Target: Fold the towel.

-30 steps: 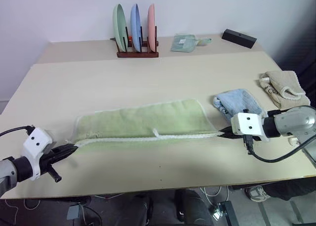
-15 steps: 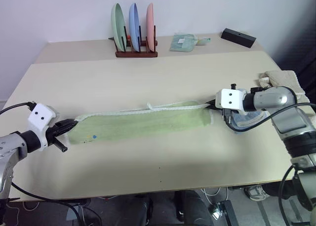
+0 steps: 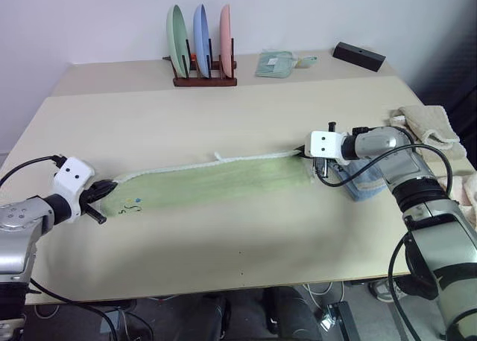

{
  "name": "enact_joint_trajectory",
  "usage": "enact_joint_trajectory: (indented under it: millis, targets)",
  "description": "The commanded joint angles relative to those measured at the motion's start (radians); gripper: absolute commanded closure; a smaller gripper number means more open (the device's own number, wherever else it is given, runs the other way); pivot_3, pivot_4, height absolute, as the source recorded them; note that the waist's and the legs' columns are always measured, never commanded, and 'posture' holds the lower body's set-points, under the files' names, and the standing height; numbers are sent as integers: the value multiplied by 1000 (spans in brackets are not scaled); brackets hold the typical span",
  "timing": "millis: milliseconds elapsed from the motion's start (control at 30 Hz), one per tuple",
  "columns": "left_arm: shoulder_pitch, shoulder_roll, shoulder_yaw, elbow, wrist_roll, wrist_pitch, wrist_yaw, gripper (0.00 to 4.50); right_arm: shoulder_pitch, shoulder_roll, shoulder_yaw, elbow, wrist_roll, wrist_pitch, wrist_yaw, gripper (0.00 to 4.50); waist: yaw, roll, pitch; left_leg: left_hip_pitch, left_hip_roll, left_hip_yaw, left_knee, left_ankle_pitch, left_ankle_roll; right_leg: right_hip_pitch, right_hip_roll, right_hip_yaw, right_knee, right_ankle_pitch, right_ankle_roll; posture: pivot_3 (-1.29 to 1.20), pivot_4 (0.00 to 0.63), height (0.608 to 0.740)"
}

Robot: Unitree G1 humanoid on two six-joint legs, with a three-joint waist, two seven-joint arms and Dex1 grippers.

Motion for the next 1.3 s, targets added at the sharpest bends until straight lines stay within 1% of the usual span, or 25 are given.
enact_joint_trajectory:
  millis: [33, 100, 133, 233, 267, 300, 333, 400, 433, 533, 567, 633, 700, 767, 800, 900, 1033, 1167, 1300]
  targets:
    - [-12, -2, 24, 4, -6, 10, 20, 4206, -44, 5, -15, 42, -17, -21, -41, 4162, -1, 0, 0, 0, 0, 0, 0, 0, 0, 0, 0, 0, 0, 0, 0, 0, 150, 740]
    - [-5, -7, 33, -2, -19, 28, 19, 3486, -52, 8, -26, 57, -19, -18, -64, 3499, -6, 0, 0, 0, 0, 0, 0, 0, 0, 0, 0, 0, 0, 0, 0, 0, 150, 740]
    - [-1, -10, 40, -7, -21, 27, 24, 3043, -56, 1, -29, 59, -33, -23, -94, 3059, -8, 0, 0, 0, 0, 0, 0, 0, 0, 0, 0, 0, 0, 0, 0, 0, 150, 740]
    - [0, -20, 67, 3, 17, 1, 104, 1495, -45, -43, -40, 32, -55, -31, -138, 1504, -13, 0, 0, 0, 0, 0, 0, 0, 0, -1, 0, 0, 1, 0, 0, 0, 150, 740]
    - [1, -23, 76, 4, 18, 0, 120, 1100, -37, -61, -42, 18, -62, -36, -148, 1094, -13, 0, 0, 0, 0, 0, 0, 0, 0, -1, 0, 0, 1, 0, 0, 0, 150, 740]
    - [3, -24, 82, 3, 15, 1, 128, 442, -31, -72, -42, 9, -67, -39, -156, 453, -13, 0, 0, -1, 0, 0, 0, 0, 0, -2, 0, 0, 1, 0, 0, 0, 150, 740]
    - [10, -27, 89, -6, 7, 3, 130, 34, -22, -86, -43, -5, -72, -42, -167, 64, -13, 0, 0, -1, 0, 0, 0, 0, 0, -2, 0, 0, 1, 0, 0, 0, 150, 740]
    - [14, -54, 126, -51, -28, -2, 153, 34, 24, -128, -83, -81, -45, -1, -184, 64, -13, 0, 0, -1, 0, 0, -1, 0, 0, -2, 0, 1, 1, 0, 0, 0, 150, 740]
    - [13, -75, 150, -88, -54, -7, 166, 34, 67, -141, -133, -162, 20, 76, -161, 64, -10, 0, 0, -1, 0, 0, -1, 0, 0, -2, 0, 1, 1, 0, 0, 0, 150, 740]
    - [-1, -119, 188, -170, -101, -16, 184, 34, 217, -147, -278, -464, 244, 413, -88, 64, -5, 0, 0, -2, 0, 0, 0, 0, 0, -1, 0, 1, 0, 0, 0, 0, 150, 740]
    - [-4, -126, 192, -183, -108, -12, 186, 34, 256, -148, -305, -546, 287, 500, -76, 64, -4, 0, 0, -2, 0, 0, 0, 0, 0, -1, 0, 1, 0, 0, 0, 0, 150, 740]
    - [-14, -137, 167, -233, -130, -3, 172, 34, 384, -137, -386, -789, 459, 770, -77, 64, 2, 0, 0, -2, 0, 0, 1, 0, 0, -1, 0, 1, 1, 0, 0, 0, 150, 740]
    - [-18, -141, 97, -297, -146, 7, 128, 34, 524, -115, -465, -1014, 651, 1013, -105, 64, 8, 0, -1, -1, 1, 0, 1, 0, 0, 0, 0, 1, 1, 0, 0, 0, 150, 740]
    - [-33, -159, 16, -355, -171, 30, 93, 34, 635, -89, -525, -1167, 808, 1207, -151, 64, 14, 0, -1, 0, 1, 0, 0, 0, 0, 0, 0, 1, 0, 0, 0, 0, 150, 740]
    - [-47, -176, -21, -377, -186, 52, 87, 34, 677, -77, -543, -1218, 858, 1279, -180, 64, 16, 0, -1, 0, 0, 0, 1, 0, 0, 1, 0, 1, 0, 0, 0, 0, 150, 740]
    - [-84, -227, -134, -433, -199, 64, 62, 34, 736, 5, -616, -1272, 989, 1488, -333, 64, 16, 0, -1, 2, 0, 0, 3, -1, 1, 5, -1, 1, 0, 1, 1, 0, 150, 740]
    - [-112, -287, -267, -467, -203, 69, 19, 34, 753, 175, -723, -1271, 1099, 1697, -579, 64, 12, -1, -2, 3, 0, 0, 2, -1, 1, 6, 0, 1, -1, 2, 1, 0, 150, 740]
    - [-120, -306, -348, -469, -179, 47, -13, 34, 707, 353, -801, -1232, 1133, 1794, -790, 64, 10, -1, -3, 3, 1, 1, 1, 0, 0, 4, 0, 2, 0, 2, 1, 0, 150, 740]
    - [-129, -317, -346, -466, -197, 60, -14, 34, 639, 496, -871, -1181, 1141, 1836, -950, 64, 12, 0, -3, 3, 1, 1, 1, 0, 0, 4, 1, 2, 0, 2, 0, 0, 150, 740]
